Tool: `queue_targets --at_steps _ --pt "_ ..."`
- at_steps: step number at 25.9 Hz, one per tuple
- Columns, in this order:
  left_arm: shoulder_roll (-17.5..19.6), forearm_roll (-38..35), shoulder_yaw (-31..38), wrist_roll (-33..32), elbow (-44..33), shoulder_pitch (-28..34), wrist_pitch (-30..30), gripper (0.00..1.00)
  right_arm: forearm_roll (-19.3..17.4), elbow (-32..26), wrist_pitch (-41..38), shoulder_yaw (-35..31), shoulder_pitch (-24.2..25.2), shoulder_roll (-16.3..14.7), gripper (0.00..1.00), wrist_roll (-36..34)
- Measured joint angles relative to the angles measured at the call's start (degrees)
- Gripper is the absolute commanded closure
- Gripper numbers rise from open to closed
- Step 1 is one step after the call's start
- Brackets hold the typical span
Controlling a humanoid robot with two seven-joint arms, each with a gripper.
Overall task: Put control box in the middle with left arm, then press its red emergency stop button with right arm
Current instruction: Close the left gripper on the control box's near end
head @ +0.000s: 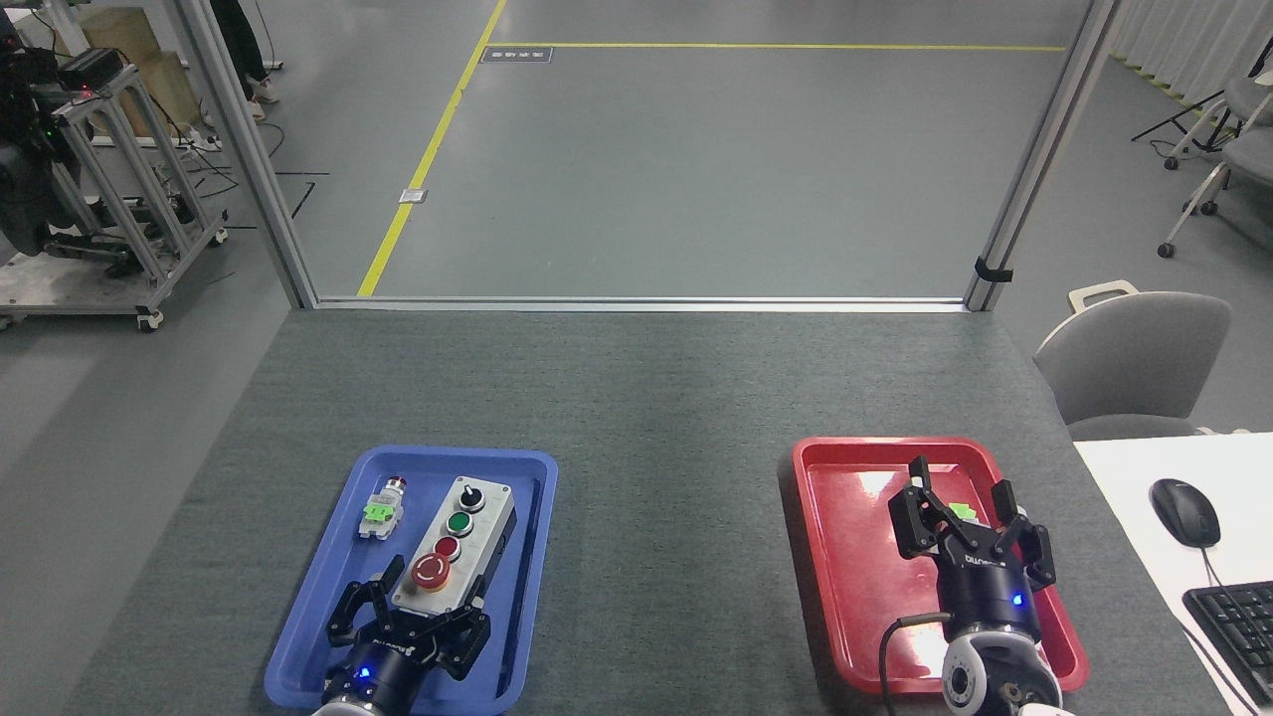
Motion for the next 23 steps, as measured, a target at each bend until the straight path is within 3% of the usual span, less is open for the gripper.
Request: queue_targets --at_steps 12,16,19,20,21,22,23 --pt "0.2 0.0 -0.7 0.0 3.1 -1.8 -0.2 0.04 0.0 0.0 0.0 0.0 -0.3 0.0 0.0 0.0" --pt "0.4 -0.1 -0.7 0.1 3.7 -2.3 -0.1 0.27 0.0 0.0 0.0 0.0 -0.2 0.0 0.0 0.0" --pt "0.6 -0.5 -0.8 0.1 3.9 -2.5 0.0 0.56 0.0 0.0 0.0 0.0 -0.2 0.0 0.0 0.1" --pt "0.7 -0.7 -0.7 0.1 4.0 -2.5 -0.1 0.7 0.0 0.0 0.0 0.0 -0.2 0.0 0.0 0.1" --pt "0.8 -0.8 -0.8 0.1 4.0 -2.6 -0.1 0.92 0.0 0.0 0.0 0.0 -0.2 0.0 0.0 0.1" --pt "0.9 -1.0 -0.8 0.1 4.0 -2.6 -0.2 1.0 0.0 0.0 0.0 0.0 -0.3 0.0 0.0 0.1" --pt "1.0 -1.0 -0.8 0.1 4.0 -2.6 -0.4 1.0 0.0 0.0 0.0 -0.1 -0.3 0.0 0.0 0.2"
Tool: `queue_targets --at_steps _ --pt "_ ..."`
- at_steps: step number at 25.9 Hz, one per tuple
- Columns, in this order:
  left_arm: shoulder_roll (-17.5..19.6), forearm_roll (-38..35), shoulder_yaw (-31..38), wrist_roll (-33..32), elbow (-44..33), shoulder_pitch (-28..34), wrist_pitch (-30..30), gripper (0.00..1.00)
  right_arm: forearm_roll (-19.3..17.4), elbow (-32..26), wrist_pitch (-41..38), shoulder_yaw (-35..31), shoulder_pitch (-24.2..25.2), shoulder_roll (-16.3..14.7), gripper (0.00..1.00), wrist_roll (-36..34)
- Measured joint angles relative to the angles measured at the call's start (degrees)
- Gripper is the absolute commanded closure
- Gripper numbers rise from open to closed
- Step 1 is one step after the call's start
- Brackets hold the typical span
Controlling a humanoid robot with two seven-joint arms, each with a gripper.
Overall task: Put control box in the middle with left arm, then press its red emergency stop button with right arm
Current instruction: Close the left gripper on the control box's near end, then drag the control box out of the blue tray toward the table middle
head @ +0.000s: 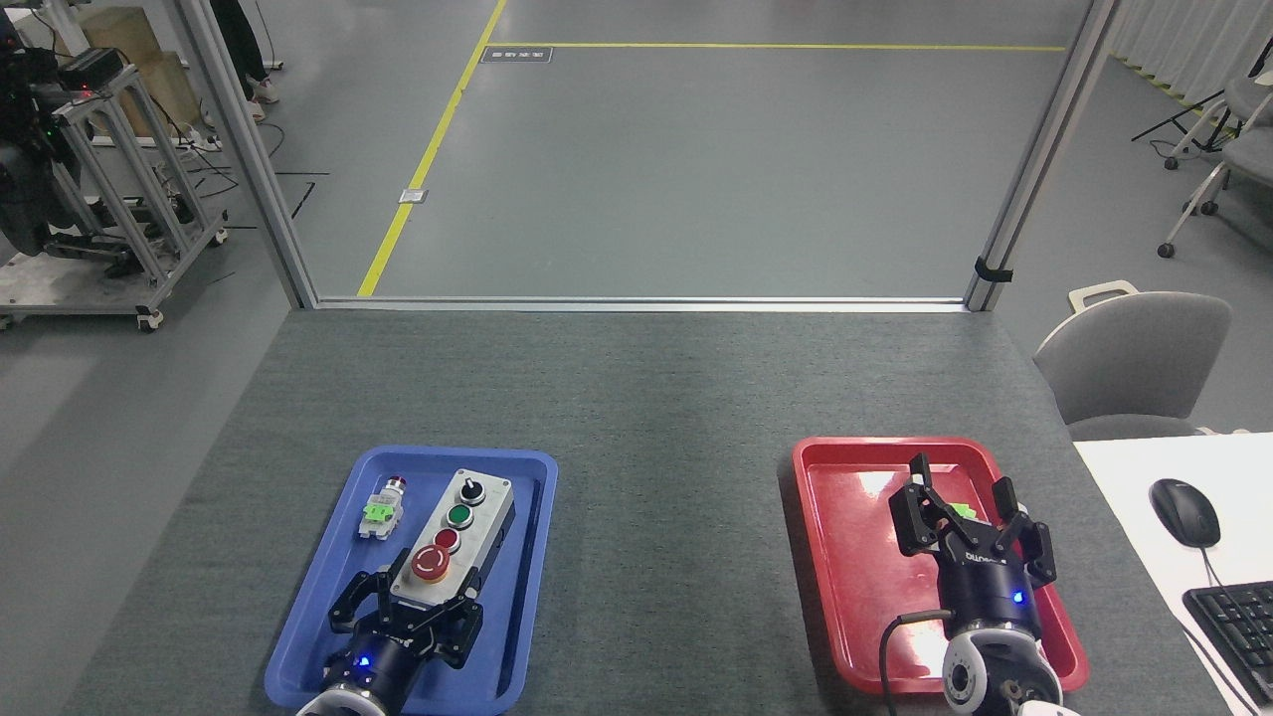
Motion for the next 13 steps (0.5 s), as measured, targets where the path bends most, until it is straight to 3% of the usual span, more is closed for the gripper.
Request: queue_targets --at_steps 8,13 --pt "0.6 0.9 0.5 -0.9 -1.3 0.0 -0.4 1.0 0.0 0.0 0.0 0.0 -0.1 0.0 0.0 -0.1" --pt "0.6 5.6 1.6 -0.6 -4.4 -0.2 -1.9 1.0 0.0 0.0 0.0 0.0 0.0 0.0 0.0 -0.1"
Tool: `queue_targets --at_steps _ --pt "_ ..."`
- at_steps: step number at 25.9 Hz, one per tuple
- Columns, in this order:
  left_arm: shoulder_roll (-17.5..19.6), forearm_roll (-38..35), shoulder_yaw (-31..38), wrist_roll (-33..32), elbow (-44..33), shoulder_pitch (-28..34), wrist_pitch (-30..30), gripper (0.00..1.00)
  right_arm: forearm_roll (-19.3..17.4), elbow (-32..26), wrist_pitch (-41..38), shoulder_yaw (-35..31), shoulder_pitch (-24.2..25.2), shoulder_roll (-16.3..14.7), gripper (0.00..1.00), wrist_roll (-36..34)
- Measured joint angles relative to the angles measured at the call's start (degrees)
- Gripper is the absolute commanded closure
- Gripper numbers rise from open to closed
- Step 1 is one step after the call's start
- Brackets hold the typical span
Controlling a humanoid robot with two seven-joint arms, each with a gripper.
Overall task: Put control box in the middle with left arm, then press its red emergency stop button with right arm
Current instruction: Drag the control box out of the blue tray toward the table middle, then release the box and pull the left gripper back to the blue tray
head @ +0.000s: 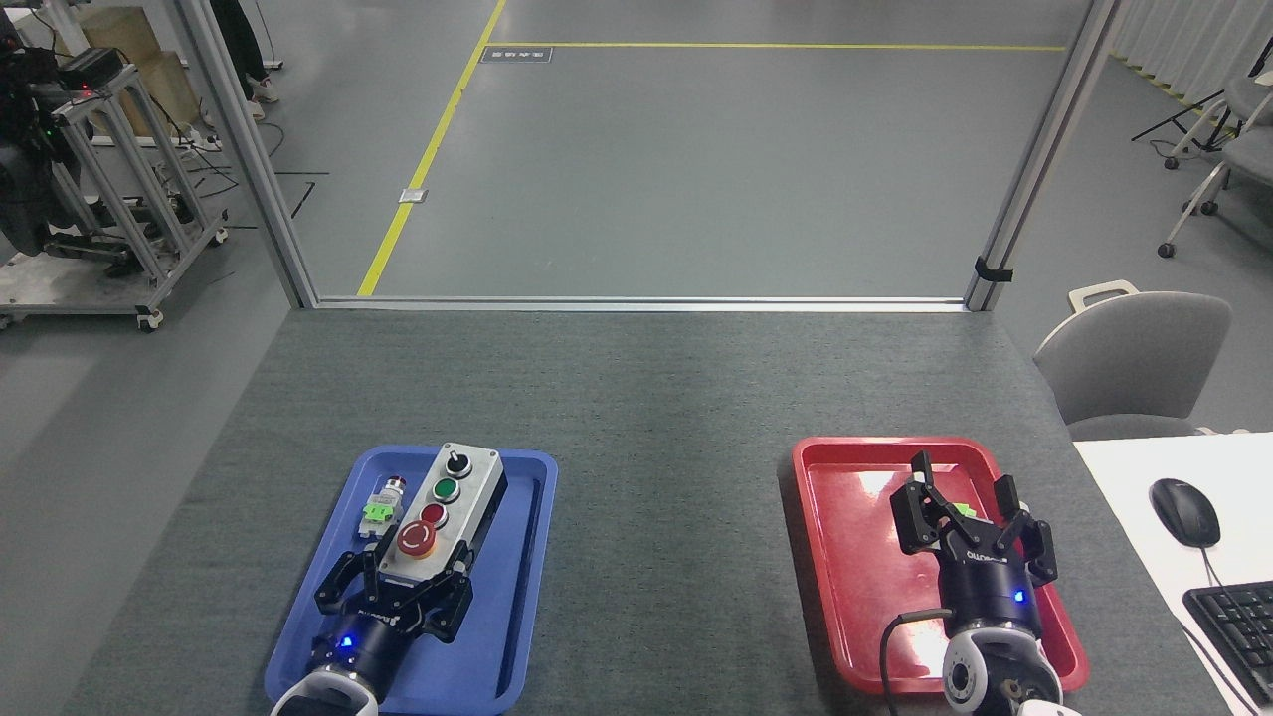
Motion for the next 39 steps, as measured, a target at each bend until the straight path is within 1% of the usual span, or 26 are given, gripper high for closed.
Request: queue_targets --at_steps 3,5,8,11,15,17,19,24,29,30,31,32,33,35,37,38,39 --pt "-0.2 1.4 0.0 0.1 -2.9 0.1 -0.4 1.0 0.0 0.0 0.1 0.0 0.0 0.0 0.0 0.0" --pt "-1.2 1.6 -1.0 0.1 -4.0 0.0 -0.4 1.0 0.0 0.0 0.1 0.0 -0.1 0.0 0.0 0.0" --pt "-3.8 1.2 -4.5 0.1 -4.7 -1.2 -0.3 1.0 0.0 0.0 0.1 0.0 -0.1 0.0 0.0 0.0" --pt "-6.3 -1.3 -8.6 -0.6 -3.7 -2.7 2.5 1.0 0.0 0.0 0.2 -0.1 -0.1 0.0 0.0 0.0" --pt "-10.1 -6.0 -12.6 -1.7 1.0 -6.3 6.3 1.0 0.0 0.0 0.2 -0.1 -0.2 0.0 0.0 0.0" --pt "-11.9 -7.1 -13.9 -1.8 4.0 -8.3 7.0 1.0 0.0 0.0 0.2 -0.1 -0.2 0.0 0.0 0.0" --pt "-13.1 -8.0 -15.9 -3.4 7.2 -9.7 7.3 1.0 0.0 0.0 0.1 0.0 -0.1 0.0 0.0 0.0" --pt "-15.6 -8.9 -21.2 -5.6 14.0 -12.3 8.7 1.0 0.0 0.0 -0.1 -0.1 -0.1 0.0 0.0 -0.1" --pt "-16.3 -9.0 -27.1 -6.2 16.2 -13.0 12.1 1.0 0.0 0.0 0.0 -0.1 -0.2 0.0 0.0 -0.1" --pt "-16.4 -8.9 -27.9 -6.3 16.3 -13.2 12.4 0.88 0.0 0.0 0.0 -0.1 -0.2 0.0 0.0 -0.1" --pt "-16.4 -8.8 -28.5 -6.6 16.4 -13.2 12.8 0.52 0.0 0.0 0.0 -0.1 -0.2 0.0 0.0 -0.1" --pt "-16.4 -8.7 -28.8 -6.7 16.5 -13.2 13.1 0.19 0.0 0.0 0.0 -0.1 -0.2 -0.1 0.0 -0.1" --pt "-16.4 -8.6 -28.9 -7.3 16.5 -13.3 13.4 0.06 0.0 0.0 0.0 -0.1 -0.1 -0.1 0.0 -0.1" --pt "-16.4 -8.3 -28.9 -9.3 16.3 -13.3 13.9 0.02 0.0 0.1 0.0 -0.1 -0.1 -0.1 0.0 -0.1" --pt "-16.3 -7.7 -28.9 -11.0 15.5 -13.1 14.4 0.02 0.0 0.1 0.2 -0.1 -0.1 -0.1 0.02 -0.1" --pt "-16.2 -7.4 -28.9 -11.0 14.8 -13.1 14.5 0.02 0.1 0.1 0.3 -0.1 -0.1 -0.1 0.05 -0.1" --pt "-16.1 -7.2 -28.9 -10.9 13.8 -12.8 14.1 0.02 0.2 0.2 0.5 -0.1 -0.1 -0.1 0.11 -0.1"
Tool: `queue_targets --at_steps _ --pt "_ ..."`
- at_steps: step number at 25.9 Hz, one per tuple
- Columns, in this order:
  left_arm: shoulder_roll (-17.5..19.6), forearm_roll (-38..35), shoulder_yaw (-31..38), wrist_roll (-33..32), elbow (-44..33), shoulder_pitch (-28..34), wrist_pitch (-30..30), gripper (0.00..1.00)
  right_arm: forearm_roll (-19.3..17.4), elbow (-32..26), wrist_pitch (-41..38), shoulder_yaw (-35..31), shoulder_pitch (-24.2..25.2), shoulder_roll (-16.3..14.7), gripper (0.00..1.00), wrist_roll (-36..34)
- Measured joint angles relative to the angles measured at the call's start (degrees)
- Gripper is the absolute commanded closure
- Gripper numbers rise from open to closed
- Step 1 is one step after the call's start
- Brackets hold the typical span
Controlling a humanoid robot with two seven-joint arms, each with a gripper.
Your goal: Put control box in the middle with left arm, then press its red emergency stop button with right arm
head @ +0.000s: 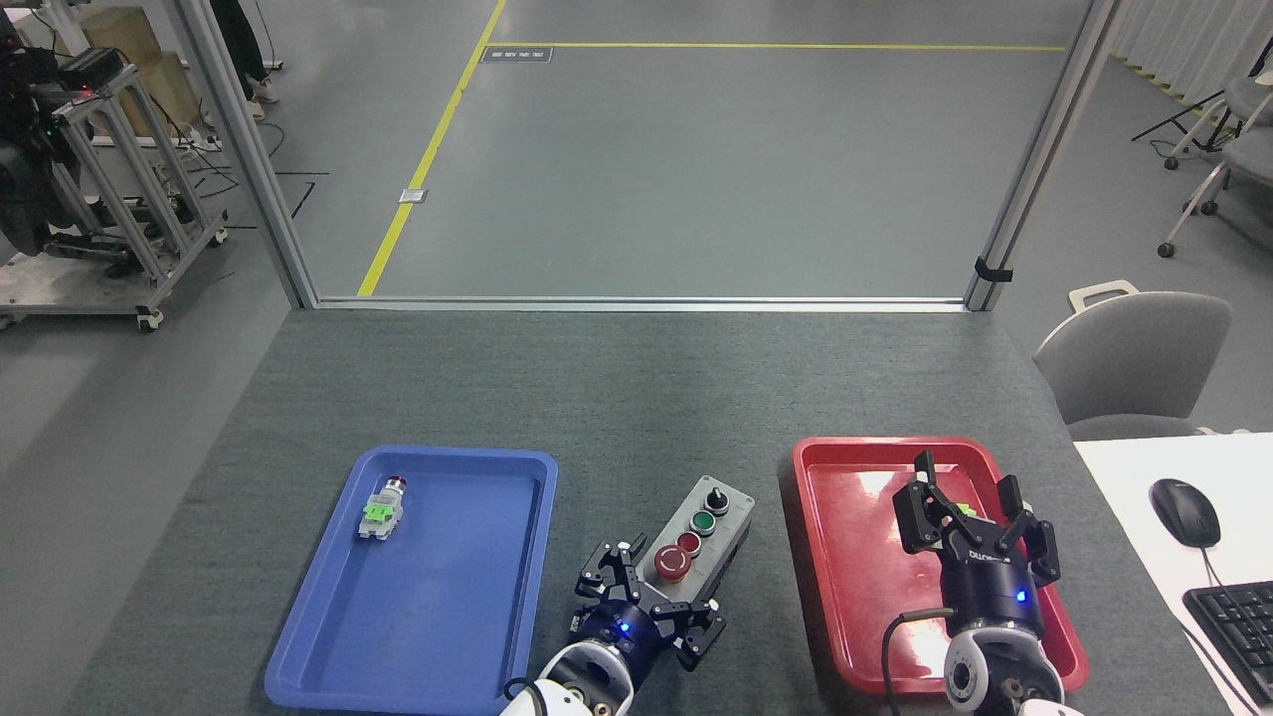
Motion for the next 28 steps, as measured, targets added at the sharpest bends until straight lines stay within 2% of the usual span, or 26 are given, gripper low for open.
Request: queue_targets --at_steps 3,5,6,7,11,15,18,20,24,28 --pt "2.5 0.9 0.1 -0.3 -4.6 2.2 -1.4 0.02 0.1 0.2 0.2 0.0 -0.3 0.0 0.45 0.0" --pt "6.2 1.7 0.1 -0.4 -10.4 5.3 -2.6 0.02 0.1 0.5 -0.2 0.2 -1.0 0.0 0.69 0.0" --pt "8.2 2.2 0.2 -0.4 -13.5 7.0 -2.8 0.02 0.1 0.9 -0.7 0.6 -1.6 -0.1 0.88 0.0" --pt "10.8 3.0 0.2 -0.3 -17.6 9.4 -3.0 0.02 0.2 1.5 -1.6 1.3 -2.4 -0.1 1.0 0.0" --pt "19.6 7.4 1.5 0.4 -30.8 17.3 -4.2 0.02 0.5 6.9 -3.2 7.7 -7.2 -0.1 1.0 -0.2" --pt "24.4 11.5 8.3 0.8 -39.1 22.5 -6.6 0.02 0.5 17.1 -0.2 19.3 -14.1 1.1 1.0 -0.4" --pt "24.9 13.3 17.1 1.2 -40.6 23.8 -8.7 0.02 0.6 22.8 4.4 27.1 -17.5 3.3 1.0 -0.1" --pt "24.4 14.1 22.1 1.6 -40.1 23.6 -9.6 0.02 0.6 24.7 6.7 31.1 -18.3 4.4 1.0 -0.1" --pt "23.7 16.7 29.3 1.8 -38.0 20.3 -10.2 0.02 0.6 25.6 8.4 36.1 -18.1 5.2 1.0 0.1" --pt "23.5 20.4 32.3 1.8 -35.9 16.6 -9.7 0.02 0.7 25.6 8.8 38.1 -16.1 5.3 1.0 -0.4"
